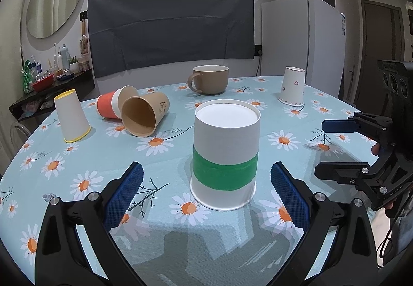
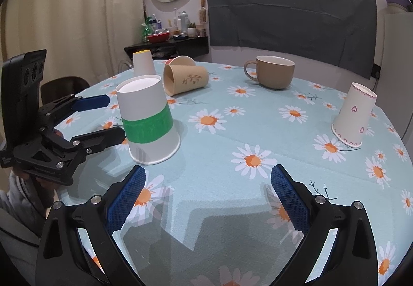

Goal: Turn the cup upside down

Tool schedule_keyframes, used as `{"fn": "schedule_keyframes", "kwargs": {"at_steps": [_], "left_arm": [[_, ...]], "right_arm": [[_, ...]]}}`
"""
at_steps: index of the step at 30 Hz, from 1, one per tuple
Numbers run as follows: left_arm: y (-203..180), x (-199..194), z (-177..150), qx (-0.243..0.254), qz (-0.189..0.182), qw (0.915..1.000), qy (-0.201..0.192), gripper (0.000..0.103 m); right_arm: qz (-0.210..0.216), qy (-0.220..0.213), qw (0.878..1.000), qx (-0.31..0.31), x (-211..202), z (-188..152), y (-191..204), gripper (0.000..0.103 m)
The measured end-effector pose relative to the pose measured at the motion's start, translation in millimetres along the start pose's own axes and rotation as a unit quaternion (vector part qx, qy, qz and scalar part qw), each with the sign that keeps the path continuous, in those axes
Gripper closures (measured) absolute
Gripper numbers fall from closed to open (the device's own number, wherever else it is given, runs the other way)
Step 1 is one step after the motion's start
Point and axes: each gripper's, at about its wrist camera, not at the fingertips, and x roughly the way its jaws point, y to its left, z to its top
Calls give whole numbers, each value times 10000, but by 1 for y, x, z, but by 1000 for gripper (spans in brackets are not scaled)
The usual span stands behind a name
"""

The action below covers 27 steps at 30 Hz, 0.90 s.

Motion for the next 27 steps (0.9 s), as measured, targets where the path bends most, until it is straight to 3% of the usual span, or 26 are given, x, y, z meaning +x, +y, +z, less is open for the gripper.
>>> {"fn": "schedule_keyframes", "kwargs": {"at_steps": [27], "left_arm": [[-2, 0, 0, 50, -129, 9999, 2, 6]], "right_arm": [[48, 36, 10000, 46, 2, 0, -1, 9]]}}
